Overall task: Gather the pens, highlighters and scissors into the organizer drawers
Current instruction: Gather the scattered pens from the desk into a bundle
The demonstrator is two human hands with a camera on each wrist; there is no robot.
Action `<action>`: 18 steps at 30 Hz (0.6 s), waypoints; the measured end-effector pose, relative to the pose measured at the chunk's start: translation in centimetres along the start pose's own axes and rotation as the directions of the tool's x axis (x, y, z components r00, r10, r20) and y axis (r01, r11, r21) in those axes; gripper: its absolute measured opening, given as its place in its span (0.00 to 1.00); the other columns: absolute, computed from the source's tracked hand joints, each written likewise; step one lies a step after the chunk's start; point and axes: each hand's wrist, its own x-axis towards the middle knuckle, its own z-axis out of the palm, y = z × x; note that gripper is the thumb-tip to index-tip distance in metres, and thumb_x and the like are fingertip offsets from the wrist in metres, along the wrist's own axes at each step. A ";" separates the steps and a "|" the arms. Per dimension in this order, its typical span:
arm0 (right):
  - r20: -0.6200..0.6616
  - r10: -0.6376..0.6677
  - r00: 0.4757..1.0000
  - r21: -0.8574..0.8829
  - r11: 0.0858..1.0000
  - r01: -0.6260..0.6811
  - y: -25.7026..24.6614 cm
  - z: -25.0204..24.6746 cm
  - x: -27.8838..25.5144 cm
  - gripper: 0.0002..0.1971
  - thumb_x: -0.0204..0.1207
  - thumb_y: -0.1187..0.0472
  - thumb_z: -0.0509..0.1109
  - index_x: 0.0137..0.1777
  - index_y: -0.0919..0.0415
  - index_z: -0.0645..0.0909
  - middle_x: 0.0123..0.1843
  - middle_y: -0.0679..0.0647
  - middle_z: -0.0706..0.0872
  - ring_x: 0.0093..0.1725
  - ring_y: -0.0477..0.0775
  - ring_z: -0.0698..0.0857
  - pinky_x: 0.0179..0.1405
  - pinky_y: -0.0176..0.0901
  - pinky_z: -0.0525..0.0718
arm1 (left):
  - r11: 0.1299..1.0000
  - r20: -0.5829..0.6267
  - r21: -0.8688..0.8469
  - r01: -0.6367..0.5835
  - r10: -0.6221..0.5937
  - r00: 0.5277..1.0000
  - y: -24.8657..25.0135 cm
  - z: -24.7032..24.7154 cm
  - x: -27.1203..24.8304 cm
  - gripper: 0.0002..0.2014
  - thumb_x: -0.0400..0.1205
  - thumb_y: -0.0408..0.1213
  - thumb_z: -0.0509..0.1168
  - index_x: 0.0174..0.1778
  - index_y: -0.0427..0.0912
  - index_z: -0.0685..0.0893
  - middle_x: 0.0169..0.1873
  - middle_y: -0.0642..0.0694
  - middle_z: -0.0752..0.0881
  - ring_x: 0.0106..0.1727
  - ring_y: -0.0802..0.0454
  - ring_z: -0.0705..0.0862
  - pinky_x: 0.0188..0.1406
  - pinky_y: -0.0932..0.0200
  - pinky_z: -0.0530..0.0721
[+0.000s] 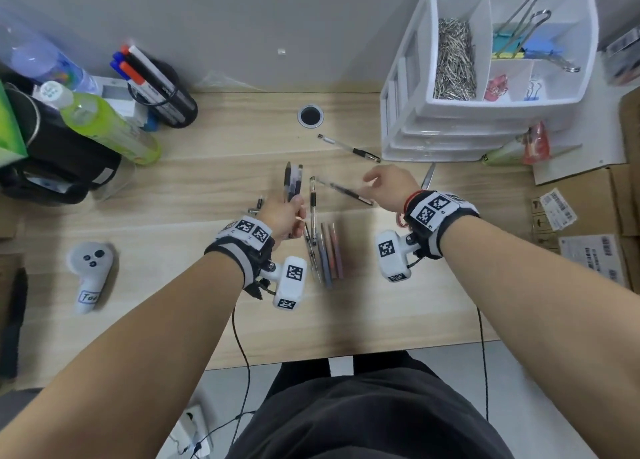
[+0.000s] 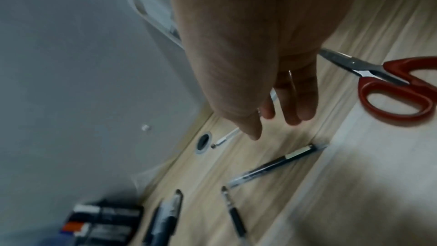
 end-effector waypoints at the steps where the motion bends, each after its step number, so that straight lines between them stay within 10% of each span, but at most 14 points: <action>1: -0.013 0.001 1.000 -0.068 0.998 -0.002 0.4 0.2 0.9 0.25 0.76 0.51 0.73 0.72 0.58 0.80 0.70 0.59 0.81 0.65 0.60 0.82 0.65 0.46 0.78 | 1.000 -0.010 0.008 -0.002 0.002 1.000 -0.4 -0.1 0.2 0.04 0.90 0.34 0.56 0.51 0.40 0.73 0.32 0.43 0.78 0.23 0.51 0.75 0.17 0.63 0.74; 7: -0.009 -0.156 0.988 -0.289 0.946 0.147 -1.1 2.2 5.9 0.33 0.76 0.61 0.71 0.79 0.65 0.64 0.76 0.63 0.69 0.68 0.68 0.79 0.65 0.56 0.80 | 0.992 -0.168 0.102 0.071 -0.053 0.984 -2.2 -0.5 2.3 0.10 0.88 0.42 0.57 0.56 0.41 0.79 0.27 0.48 0.72 0.21 0.53 0.62 0.17 0.64 0.61; 10: -0.022 -0.114 0.993 -0.353 0.930 0.099 -1.4 2.8 6.9 0.28 0.77 0.64 0.68 0.75 0.67 0.65 0.72 0.66 0.69 0.64 0.70 0.81 0.57 0.57 0.82 | 0.968 -0.292 0.227 0.110 -0.040 0.955 -2.9 -0.6 2.7 0.17 0.86 0.48 0.59 0.59 0.38 0.83 0.28 0.44 0.76 0.21 0.46 0.71 0.15 0.62 0.71; 12: -0.051 -0.136 0.989 -0.353 0.929 0.109 -1.0 3.1 6.9 0.22 0.78 0.65 0.65 0.71 0.67 0.67 0.68 0.66 0.73 0.60 0.70 0.83 0.51 0.56 0.81 | 0.946 -0.417 0.305 0.112 0.027 0.908 -3.2 -0.9 2.8 0.16 0.84 0.49 0.63 0.50 0.38 0.85 0.36 0.36 0.85 0.34 0.34 0.83 0.32 0.51 0.85; 18: 0.071 -0.132 0.989 -0.341 0.928 0.148 -0.4 3.8 6.7 0.42 0.71 0.34 0.73 0.72 0.66 0.66 0.62 0.64 0.80 0.55 0.65 0.84 0.46 0.51 0.83 | 0.912 -0.633 0.353 0.208 0.069 0.771 -3.9 -3.4 1.8 0.24 0.74 0.53 0.76 0.56 0.41 0.79 0.46 0.47 0.81 0.45 0.47 0.79 0.44 0.57 0.76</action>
